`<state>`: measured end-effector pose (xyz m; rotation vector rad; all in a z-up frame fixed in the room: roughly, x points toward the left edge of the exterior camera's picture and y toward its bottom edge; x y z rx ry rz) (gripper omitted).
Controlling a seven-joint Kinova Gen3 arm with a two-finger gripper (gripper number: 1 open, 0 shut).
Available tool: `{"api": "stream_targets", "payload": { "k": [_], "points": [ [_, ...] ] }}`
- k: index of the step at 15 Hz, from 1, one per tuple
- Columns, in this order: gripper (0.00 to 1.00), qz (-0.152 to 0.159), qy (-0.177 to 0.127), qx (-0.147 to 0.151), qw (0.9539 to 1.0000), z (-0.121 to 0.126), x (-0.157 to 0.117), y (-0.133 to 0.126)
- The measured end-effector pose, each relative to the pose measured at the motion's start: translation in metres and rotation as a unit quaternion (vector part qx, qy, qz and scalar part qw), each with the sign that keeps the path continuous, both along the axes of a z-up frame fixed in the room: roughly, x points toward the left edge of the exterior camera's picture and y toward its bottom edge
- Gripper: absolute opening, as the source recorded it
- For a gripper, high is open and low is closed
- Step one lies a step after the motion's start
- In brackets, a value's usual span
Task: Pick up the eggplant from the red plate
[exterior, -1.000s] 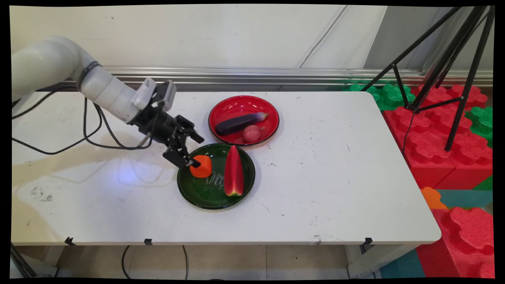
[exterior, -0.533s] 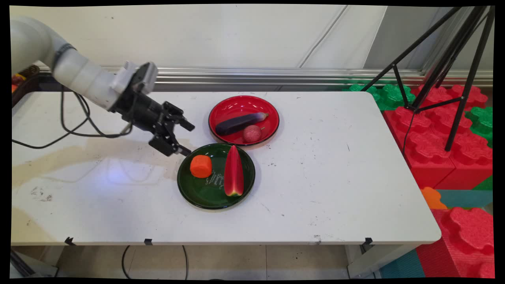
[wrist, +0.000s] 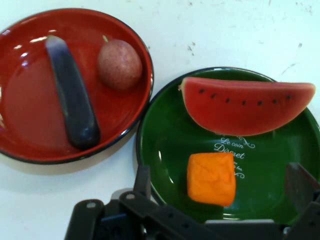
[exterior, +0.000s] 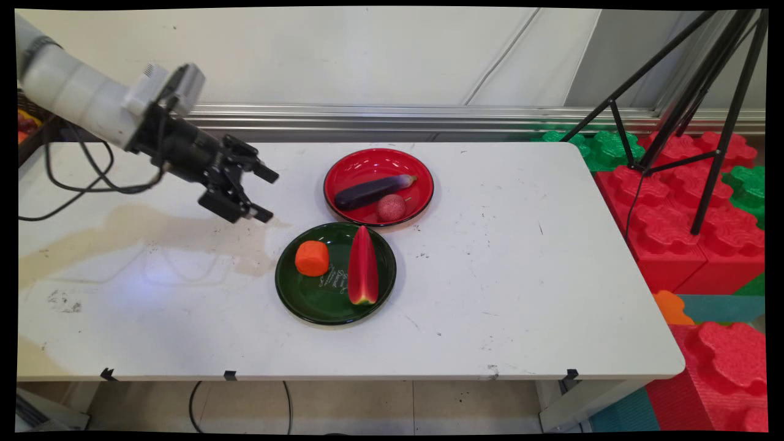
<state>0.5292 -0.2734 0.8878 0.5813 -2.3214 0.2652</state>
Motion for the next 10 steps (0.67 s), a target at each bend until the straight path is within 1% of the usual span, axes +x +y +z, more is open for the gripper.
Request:
{"api": "stream_targets", "payload": {
  "k": [5, 10],
  "points": [
    [1.00, 0.020, 0.011, -0.010, 0.9997, 0.026, 0.021, 0.013],
    [1.00, 0.028, 0.015, -0.013, 0.9994, 0.038, 0.031, 0.020]
  ]
}}
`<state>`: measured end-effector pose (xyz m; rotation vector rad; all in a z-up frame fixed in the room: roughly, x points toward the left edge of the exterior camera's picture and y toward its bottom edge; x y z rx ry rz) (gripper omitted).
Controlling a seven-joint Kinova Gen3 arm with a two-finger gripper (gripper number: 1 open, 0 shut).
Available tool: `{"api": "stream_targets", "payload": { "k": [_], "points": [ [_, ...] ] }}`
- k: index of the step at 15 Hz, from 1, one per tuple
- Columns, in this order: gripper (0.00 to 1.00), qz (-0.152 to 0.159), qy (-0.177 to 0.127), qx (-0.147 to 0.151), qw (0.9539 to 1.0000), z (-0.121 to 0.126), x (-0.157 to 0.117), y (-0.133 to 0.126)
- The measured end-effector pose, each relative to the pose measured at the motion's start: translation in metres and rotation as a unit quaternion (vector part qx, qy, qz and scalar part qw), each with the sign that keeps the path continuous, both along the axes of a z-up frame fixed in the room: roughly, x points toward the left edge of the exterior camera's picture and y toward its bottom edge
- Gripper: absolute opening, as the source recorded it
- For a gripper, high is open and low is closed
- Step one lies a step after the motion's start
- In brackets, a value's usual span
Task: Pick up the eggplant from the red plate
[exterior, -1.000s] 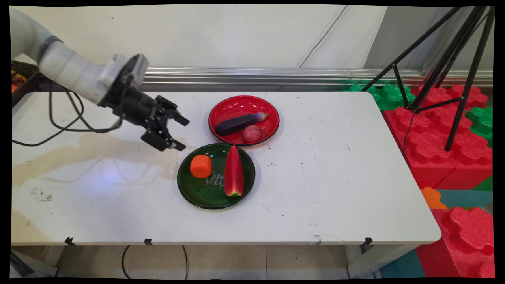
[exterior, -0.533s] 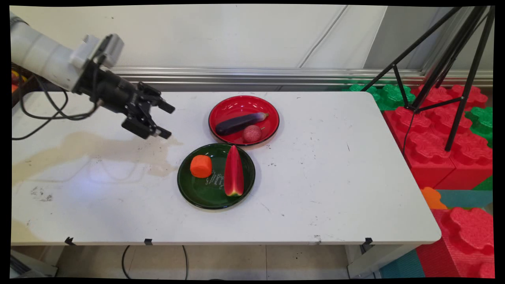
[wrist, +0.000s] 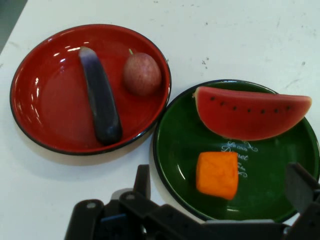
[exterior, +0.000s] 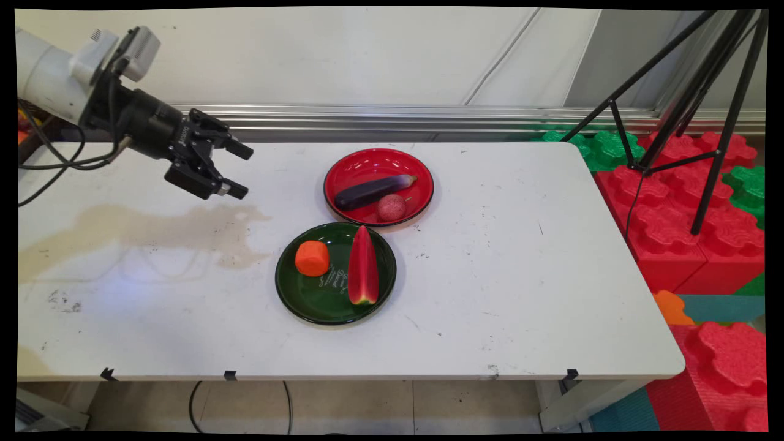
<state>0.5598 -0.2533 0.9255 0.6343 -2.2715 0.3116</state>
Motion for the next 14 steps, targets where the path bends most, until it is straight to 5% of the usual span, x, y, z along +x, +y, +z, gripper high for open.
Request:
{"api": "stream_targets", "payload": {
  "k": [6, 14],
  "points": [
    [1.00, 0.018, 0.003, -0.002, 0.9998, 0.006, 0.002, -0.005],
    [1.00, 0.045, 0.001, -0.017, 0.9989, -0.005, -0.009, -0.052]
  ]
}}
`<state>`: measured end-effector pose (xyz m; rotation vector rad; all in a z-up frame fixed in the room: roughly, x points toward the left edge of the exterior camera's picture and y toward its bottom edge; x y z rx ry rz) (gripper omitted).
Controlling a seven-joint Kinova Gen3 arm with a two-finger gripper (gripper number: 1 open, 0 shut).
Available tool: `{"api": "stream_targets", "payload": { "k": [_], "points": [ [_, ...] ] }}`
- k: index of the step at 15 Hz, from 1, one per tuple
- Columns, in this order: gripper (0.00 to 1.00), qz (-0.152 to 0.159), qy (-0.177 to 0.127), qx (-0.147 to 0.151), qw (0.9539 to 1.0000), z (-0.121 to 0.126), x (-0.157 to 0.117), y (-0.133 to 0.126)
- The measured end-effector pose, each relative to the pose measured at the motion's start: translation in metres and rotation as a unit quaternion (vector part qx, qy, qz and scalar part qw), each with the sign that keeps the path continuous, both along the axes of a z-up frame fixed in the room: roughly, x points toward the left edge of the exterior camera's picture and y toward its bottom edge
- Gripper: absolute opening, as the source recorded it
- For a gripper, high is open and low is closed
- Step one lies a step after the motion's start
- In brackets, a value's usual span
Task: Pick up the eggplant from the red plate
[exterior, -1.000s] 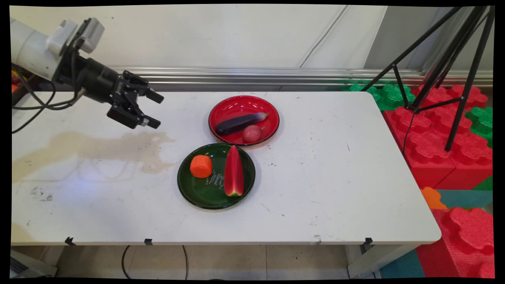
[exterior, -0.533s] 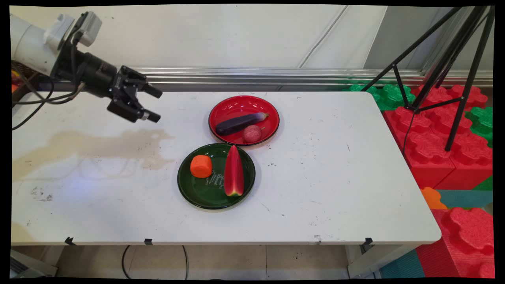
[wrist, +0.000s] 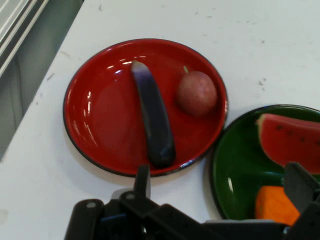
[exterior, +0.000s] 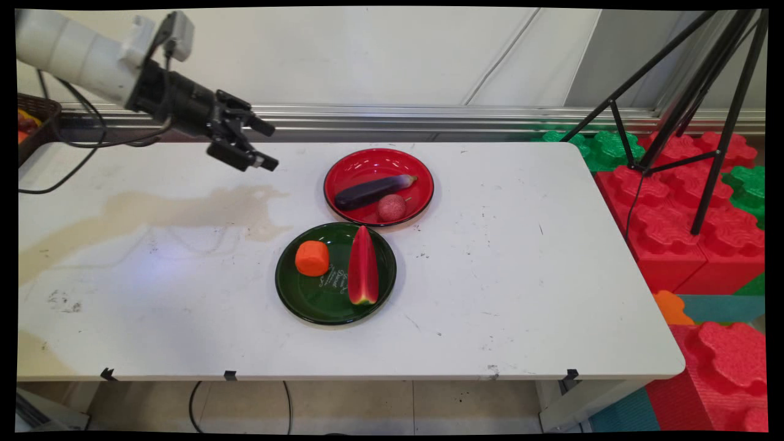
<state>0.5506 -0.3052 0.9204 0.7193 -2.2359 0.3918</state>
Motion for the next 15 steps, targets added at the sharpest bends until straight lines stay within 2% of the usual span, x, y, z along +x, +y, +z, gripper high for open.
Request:
{"api": "stream_targets", "payload": {
  "k": [8, 15],
  "points": [
    [1.00, 0.002, -0.008, 0.003, 1.0000, -0.038, -0.035, -0.059],
    [1.00, 0.001, -0.028, 0.017, 0.9995, -0.079, -0.074, -0.110]
  ]
}}
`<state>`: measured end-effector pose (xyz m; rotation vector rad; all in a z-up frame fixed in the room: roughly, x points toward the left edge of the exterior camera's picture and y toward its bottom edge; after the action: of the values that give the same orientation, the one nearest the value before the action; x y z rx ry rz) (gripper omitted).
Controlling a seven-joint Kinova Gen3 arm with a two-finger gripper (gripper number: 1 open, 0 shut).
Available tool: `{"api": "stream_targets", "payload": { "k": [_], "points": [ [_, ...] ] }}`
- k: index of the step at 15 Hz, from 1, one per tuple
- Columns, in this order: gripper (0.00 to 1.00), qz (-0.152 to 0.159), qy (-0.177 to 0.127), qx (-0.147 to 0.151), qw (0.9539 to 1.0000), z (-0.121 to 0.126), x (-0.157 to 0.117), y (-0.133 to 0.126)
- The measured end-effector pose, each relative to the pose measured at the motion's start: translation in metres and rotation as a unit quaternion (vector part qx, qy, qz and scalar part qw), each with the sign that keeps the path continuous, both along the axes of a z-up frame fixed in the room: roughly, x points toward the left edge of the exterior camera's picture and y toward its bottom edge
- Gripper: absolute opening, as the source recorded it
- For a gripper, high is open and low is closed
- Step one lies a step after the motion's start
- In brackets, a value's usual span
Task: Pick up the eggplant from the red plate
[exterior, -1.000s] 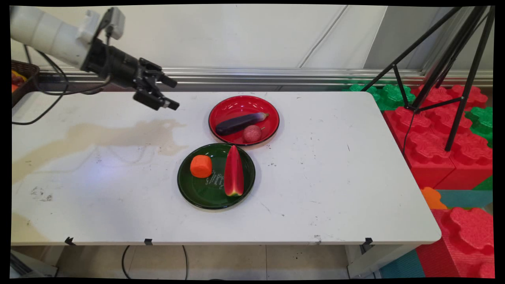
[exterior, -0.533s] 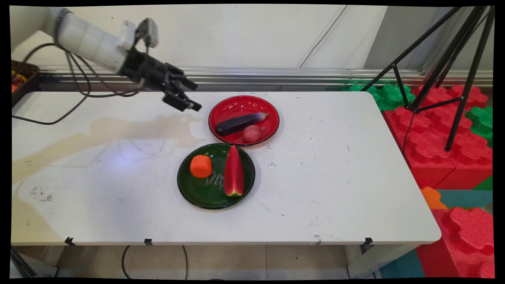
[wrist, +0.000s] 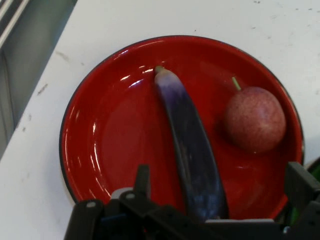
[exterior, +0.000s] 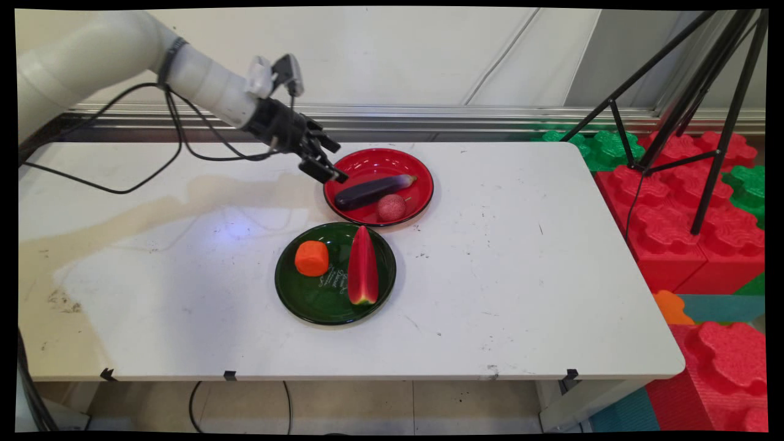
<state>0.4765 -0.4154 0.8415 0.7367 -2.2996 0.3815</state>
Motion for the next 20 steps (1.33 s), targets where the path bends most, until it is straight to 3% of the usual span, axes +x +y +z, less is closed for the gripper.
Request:
{"api": "stream_targets", "payload": {
  "k": [6, 13, 20],
  "points": [
    [1.00, 0.000, -0.020, 0.017, 0.9997, -0.031, -0.022, -0.030],
    [1.00, -0.004, -0.038, 0.035, 0.9987, -0.058, -0.033, -0.047],
    [1.00, -0.005, -0.044, 0.039, 0.9983, -0.070, -0.040, -0.059]
  ]
}}
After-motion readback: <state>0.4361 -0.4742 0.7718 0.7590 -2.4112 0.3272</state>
